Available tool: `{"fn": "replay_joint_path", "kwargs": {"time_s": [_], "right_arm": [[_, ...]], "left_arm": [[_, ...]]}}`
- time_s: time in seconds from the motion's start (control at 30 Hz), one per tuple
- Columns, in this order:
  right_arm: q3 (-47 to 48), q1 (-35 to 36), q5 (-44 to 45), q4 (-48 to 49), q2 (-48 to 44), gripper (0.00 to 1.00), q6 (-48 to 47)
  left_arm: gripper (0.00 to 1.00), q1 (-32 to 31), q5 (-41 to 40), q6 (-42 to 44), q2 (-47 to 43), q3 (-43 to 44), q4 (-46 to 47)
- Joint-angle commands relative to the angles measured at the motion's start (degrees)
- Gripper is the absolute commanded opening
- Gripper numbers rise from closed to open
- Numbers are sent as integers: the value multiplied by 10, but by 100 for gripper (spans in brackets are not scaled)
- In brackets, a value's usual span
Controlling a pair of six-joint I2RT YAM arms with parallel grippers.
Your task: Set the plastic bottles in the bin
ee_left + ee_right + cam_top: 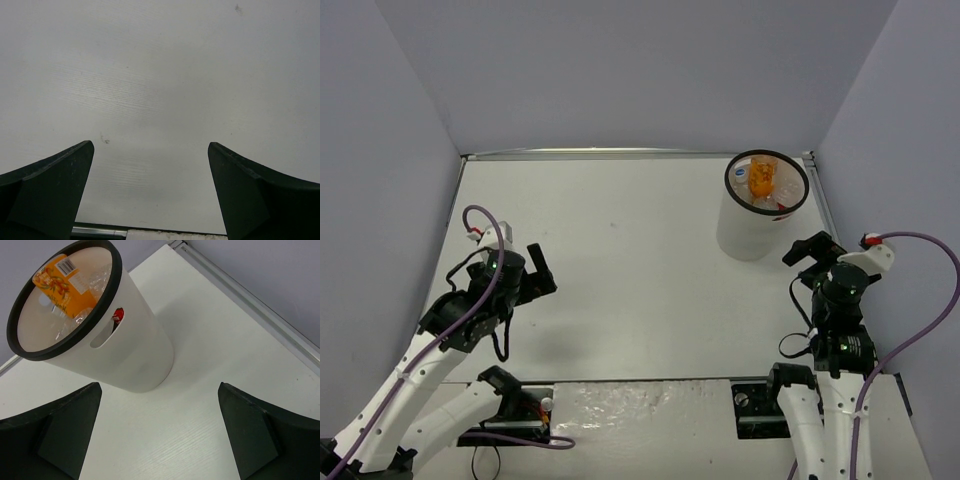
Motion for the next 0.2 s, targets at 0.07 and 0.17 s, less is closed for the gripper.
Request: {"fn": "replay_joint_path", "kwargs": {"time_s": [0.07, 0.17], "right_arm": [[-5, -2, 46, 32, 13, 100, 21], [-7, -2, 61, 28, 3, 100, 23]], "left_arm": [[97, 4, -13, -4, -9, 15, 1], [97, 4, -14, -1, -9, 18, -1]]}}
